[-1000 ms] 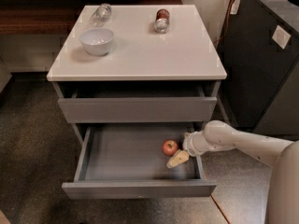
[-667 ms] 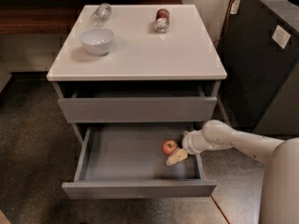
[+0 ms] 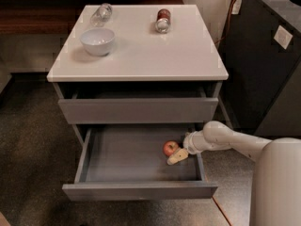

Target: Pick apple from middle drawer and place on counter

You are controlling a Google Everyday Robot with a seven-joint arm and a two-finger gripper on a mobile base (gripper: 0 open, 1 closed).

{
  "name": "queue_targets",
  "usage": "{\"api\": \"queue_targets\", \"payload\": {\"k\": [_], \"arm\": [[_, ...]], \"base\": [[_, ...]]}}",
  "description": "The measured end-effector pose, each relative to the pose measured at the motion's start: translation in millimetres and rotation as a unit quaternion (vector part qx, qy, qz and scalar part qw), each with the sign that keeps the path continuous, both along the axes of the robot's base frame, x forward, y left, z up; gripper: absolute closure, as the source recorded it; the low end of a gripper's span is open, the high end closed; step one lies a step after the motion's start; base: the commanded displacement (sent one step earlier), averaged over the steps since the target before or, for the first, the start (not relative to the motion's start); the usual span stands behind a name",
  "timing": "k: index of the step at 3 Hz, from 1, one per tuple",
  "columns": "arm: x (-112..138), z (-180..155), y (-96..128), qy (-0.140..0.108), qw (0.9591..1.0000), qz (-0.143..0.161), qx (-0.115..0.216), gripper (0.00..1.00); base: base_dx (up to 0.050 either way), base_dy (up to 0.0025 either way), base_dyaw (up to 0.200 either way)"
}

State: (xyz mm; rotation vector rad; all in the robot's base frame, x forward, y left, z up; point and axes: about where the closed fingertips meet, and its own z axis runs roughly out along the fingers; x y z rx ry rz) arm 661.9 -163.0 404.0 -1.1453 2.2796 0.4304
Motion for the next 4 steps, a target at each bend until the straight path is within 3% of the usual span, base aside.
{"api": "queue_targets", "payload": {"k": [1,2,4], "arm": [[8.4,-10.4,1.7,0.006,1.0,-0.004,0.001,0.0],[17.6,-19.4,6.4,0.011,0.9999,-0.005,-0.002,0.1],[20.1,-20.2,13.7,0.008,1.0,0.0,-0.005,0.56]], "base": [[0.0,0.0,0.0],[0.0,0.0,0.0],[0.0,0.0,0.0]]}}
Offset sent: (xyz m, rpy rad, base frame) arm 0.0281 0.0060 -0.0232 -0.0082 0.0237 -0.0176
